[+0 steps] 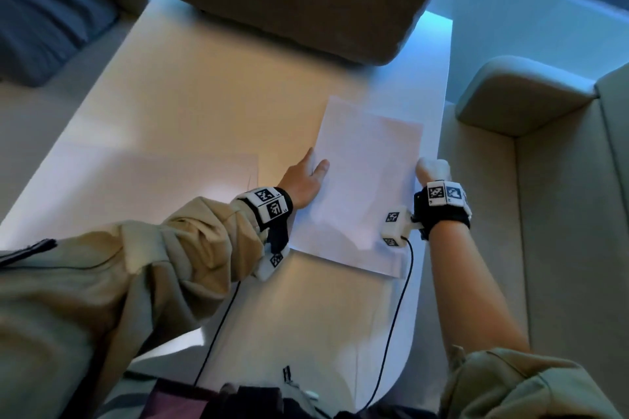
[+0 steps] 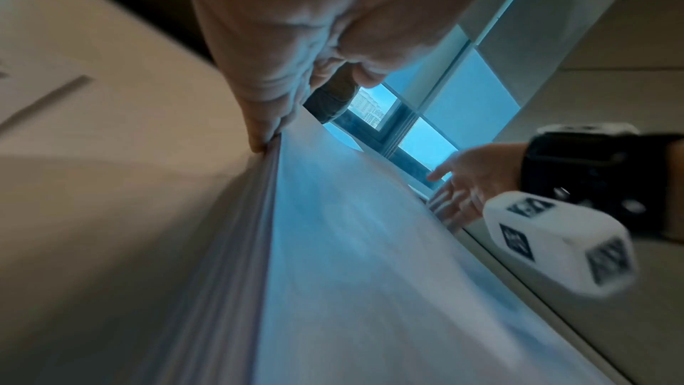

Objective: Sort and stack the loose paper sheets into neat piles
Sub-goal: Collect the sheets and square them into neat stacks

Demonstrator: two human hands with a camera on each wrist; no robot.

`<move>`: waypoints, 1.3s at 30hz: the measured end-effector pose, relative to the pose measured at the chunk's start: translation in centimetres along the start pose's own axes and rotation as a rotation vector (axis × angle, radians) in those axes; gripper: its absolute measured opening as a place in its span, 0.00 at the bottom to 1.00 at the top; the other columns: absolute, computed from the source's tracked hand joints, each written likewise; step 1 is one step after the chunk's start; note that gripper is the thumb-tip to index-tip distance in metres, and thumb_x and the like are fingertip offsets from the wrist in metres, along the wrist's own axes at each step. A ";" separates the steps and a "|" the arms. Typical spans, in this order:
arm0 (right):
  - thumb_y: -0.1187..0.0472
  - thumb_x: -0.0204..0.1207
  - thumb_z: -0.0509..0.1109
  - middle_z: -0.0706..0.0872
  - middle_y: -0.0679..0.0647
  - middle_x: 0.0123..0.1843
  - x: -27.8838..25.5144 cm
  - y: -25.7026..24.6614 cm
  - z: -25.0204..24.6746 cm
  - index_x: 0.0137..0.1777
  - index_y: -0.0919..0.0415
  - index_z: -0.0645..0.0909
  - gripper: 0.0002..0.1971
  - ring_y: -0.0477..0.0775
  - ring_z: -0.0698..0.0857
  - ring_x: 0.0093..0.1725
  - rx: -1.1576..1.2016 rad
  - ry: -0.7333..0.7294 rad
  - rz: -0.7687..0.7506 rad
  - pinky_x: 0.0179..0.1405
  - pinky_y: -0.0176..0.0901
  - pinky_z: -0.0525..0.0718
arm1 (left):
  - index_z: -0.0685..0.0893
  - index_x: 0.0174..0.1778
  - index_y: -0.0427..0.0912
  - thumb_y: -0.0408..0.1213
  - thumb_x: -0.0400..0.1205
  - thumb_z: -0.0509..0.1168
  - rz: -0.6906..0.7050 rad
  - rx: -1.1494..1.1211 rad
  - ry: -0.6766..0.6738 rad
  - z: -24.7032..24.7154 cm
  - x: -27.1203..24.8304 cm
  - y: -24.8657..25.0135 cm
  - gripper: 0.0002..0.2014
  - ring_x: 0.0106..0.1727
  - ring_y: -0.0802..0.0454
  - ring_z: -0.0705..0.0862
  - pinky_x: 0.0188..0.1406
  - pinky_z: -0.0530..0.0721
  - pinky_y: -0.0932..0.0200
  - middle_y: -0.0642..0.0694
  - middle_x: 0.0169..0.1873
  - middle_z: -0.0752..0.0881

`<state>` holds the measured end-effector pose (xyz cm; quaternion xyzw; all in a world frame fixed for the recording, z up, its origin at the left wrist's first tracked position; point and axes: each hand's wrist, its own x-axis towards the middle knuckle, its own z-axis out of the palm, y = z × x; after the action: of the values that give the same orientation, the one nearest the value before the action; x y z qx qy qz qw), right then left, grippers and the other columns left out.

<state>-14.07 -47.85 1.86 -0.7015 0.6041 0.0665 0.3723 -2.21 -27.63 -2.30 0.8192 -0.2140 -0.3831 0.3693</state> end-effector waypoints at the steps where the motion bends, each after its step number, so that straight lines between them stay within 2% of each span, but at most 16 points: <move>1: 0.55 0.86 0.58 0.65 0.61 0.81 -0.2 0.3 0.6 0.80 0.66 0.60 0.27 0.61 0.68 0.78 0.076 -0.021 0.032 0.51 0.36 0.65 | 0.48 0.84 0.41 0.53 0.88 0.47 -0.002 -0.014 0.010 0.0 0.0 0.3 0.32 0.82 0.47 0.57 0.79 0.53 0.57 0.43 0.82 0.55; 3: 0.58 0.84 0.58 0.73 0.63 0.76 -0.2 0.6 1.0 0.77 0.67 0.67 0.23 0.64 0.74 0.73 0.005 0.039 0.093 0.54 0.40 0.72 | 0.48 0.83 0.40 0.53 0.88 0.47 -0.015 -0.054 0.042 -0.1 0.3 0.8 0.32 0.82 0.45 0.57 0.78 0.55 0.57 0.42 0.82 0.56; 5: 0.62 0.81 0.58 0.81 0.67 0.67 0.0 0.4 1.3 0.68 0.70 0.76 0.19 0.68 0.80 0.65 0.013 0.133 0.048 0.56 0.47 0.77 | 0.49 0.83 0.38 0.54 0.88 0.46 -0.054 -0.065 0.054 -0.4 0.9 1.2 0.32 0.82 0.44 0.59 0.78 0.57 0.55 0.41 0.82 0.57; 9: 0.63 0.79 0.58 0.85 0.71 0.58 0.6 0.8 1.7 0.57 0.73 0.82 0.16 0.72 0.84 0.55 0.096 0.181 -0.023 0.52 0.54 0.82 | 0.63 0.78 0.34 0.55 0.87 0.44 -0.089 -0.041 0.076 -0.9 2.6 1.4 0.31 0.76 0.40 0.67 0.72 0.64 0.53 0.36 0.77 0.68; 11: 0.64 0.80 0.57 0.85 0.71 0.59 0.4 0.6 1.9 0.54 0.70 0.83 0.15 0.71 0.84 0.58 0.068 0.172 -0.033 0.51 0.53 0.80 | 0.65 0.77 0.35 0.54 0.88 0.44 -0.081 -0.036 0.092 -0.8 3.1 1.4 0.30 0.76 0.41 0.68 0.72 0.64 0.54 0.37 0.76 0.69; 12: 0.64 0.81 0.57 0.84 0.70 0.61 0.5 0.4 1.9 0.54 0.68 0.83 0.14 0.70 0.82 0.61 0.054 0.174 -0.030 0.52 0.51 0.78 | 0.65 0.78 0.36 0.54 0.88 0.44 -0.075 -0.032 0.093 -0.7 3.3 1.4 0.30 0.77 0.42 0.67 0.73 0.64 0.54 0.38 0.77 0.68; 15: 0.64 0.82 0.57 0.80 0.68 0.68 0.6 -0.1 1.9 0.65 0.71 0.79 0.17 0.67 0.79 0.68 0.051 0.149 0.018 0.62 0.49 0.76 | 0.65 0.78 0.37 0.54 0.88 0.44 -0.065 -0.028 0.092 -0.8 3.5 1.5 0.29 0.77 0.43 0.67 0.72 0.64 0.55 0.39 0.77 0.68; 18: 0.65 0.82 0.58 0.78 0.68 0.70 0.3 -0.2 1.7 0.69 0.72 0.74 0.19 0.66 0.76 0.70 0.098 0.189 0.004 0.65 0.46 0.73 | 0.67 0.77 0.38 0.54 0.88 0.46 -0.044 -0.031 0.116 -1.7 3.3 1.4 0.28 0.76 0.44 0.68 0.71 0.65 0.55 0.40 0.76 0.70; 20: 0.65 0.80 0.59 0.79 0.68 0.69 -0.2 0.1 2.1 0.71 0.71 0.72 0.20 0.65 0.76 0.70 0.136 0.272 -0.093 0.65 0.45 0.71 | 0.69 0.76 0.38 0.51 0.87 0.50 -0.015 -0.002 0.159 -2.7 2.7 0.8 0.26 0.75 0.45 0.71 0.70 0.67 0.57 0.42 0.75 0.73; 23: 0.65 0.78 0.62 0.84 0.64 0.60 -2.6 0.5 3.6 0.69 0.66 0.74 0.19 0.62 0.81 0.63 0.161 0.358 -0.268 0.60 0.43 0.73 | 0.77 0.69 0.39 0.43 0.85 0.59 0.041 0.067 0.214 -4.8 1.1 -1.2 0.19 0.70 0.47 0.77 0.65 0.70 0.62 0.44 0.68 0.80; 28: 0.61 0.79 0.64 0.89 0.57 0.48 -7.6 0.6 8.1 0.61 0.61 0.81 0.12 0.56 0.86 0.50 0.123 0.147 -0.443 0.49 0.35 0.73 | 0.84 0.61 0.41 0.38 0.82 0.63 0.000 0.166 0.311 -10.0 -2.3 -5.9 0.13 0.66 0.47 0.80 0.67 0.75 0.57 0.44 0.62 0.85; 29: 0.61 0.79 0.64 0.90 0.57 0.46 -8.5 0.6 9.2 0.59 0.60 0.82 0.11 0.56 0.88 0.48 0.133 0.097 -0.467 0.49 0.35 0.76 | 0.84 0.60 0.41 0.38 0.82 0.63 -0.028 0.181 0.343 -11.0 -3.0 -7.1 0.13 0.66 0.45 0.80 0.67 0.75 0.56 0.43 0.62 0.85; 31: 0.60 0.78 0.64 0.90 0.56 0.44 -10.3 0.4 11.5 0.56 0.59 0.83 0.10 0.56 0.89 0.45 0.141 -0.002 -0.495 0.54 0.43 0.82 | 0.84 0.60 0.41 0.38 0.82 0.64 -0.099 0.218 0.402 -12.8 -4.3 -9.5 0.13 0.66 0.43 0.79 0.67 0.75 0.54 0.41 0.63 0.84; 33: 0.60 0.78 0.64 0.90 0.56 0.46 -12.1 0.0 13.5 0.56 0.60 0.82 0.10 0.56 0.89 0.46 0.124 -0.077 -0.511 0.58 0.45 0.82 | 0.84 0.61 0.40 0.36 0.80 0.66 -0.175 0.243 0.444 -14.3 -5.6 -11.9 0.14 0.67 0.40 0.78 0.67 0.75 0.52 0.39 0.65 0.82; 36: 0.61 0.79 0.64 0.89 0.57 0.54 -14.5 -0.7 15.6 0.61 0.61 0.82 0.13 0.54 0.86 0.54 0.065 -0.133 -0.516 0.59 0.34 0.75 | 0.82 0.65 0.37 0.35 0.77 0.68 -0.247 0.264 0.508 -16.3 -7.4 -15.3 0.20 0.70 0.38 0.75 0.72 0.72 0.50 0.35 0.69 0.77; 39: 0.59 0.80 0.64 0.85 0.60 0.63 -16.4 -1.5 17.6 0.69 0.65 0.76 0.19 0.56 0.82 0.63 -0.027 -0.223 -0.499 0.64 0.39 0.74 | 0.77 0.69 0.38 0.39 0.73 0.70 -0.403 0.271 0.606 -18.1 -9.2 -17.8 0.27 0.70 0.36 0.74 0.72 0.72 0.45 0.35 0.72 0.71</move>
<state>-10.77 -24.14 -1.14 -0.8218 0.3669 0.0577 0.4321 7.59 -2.49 -3.86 0.9622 0.0214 -0.1571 0.2216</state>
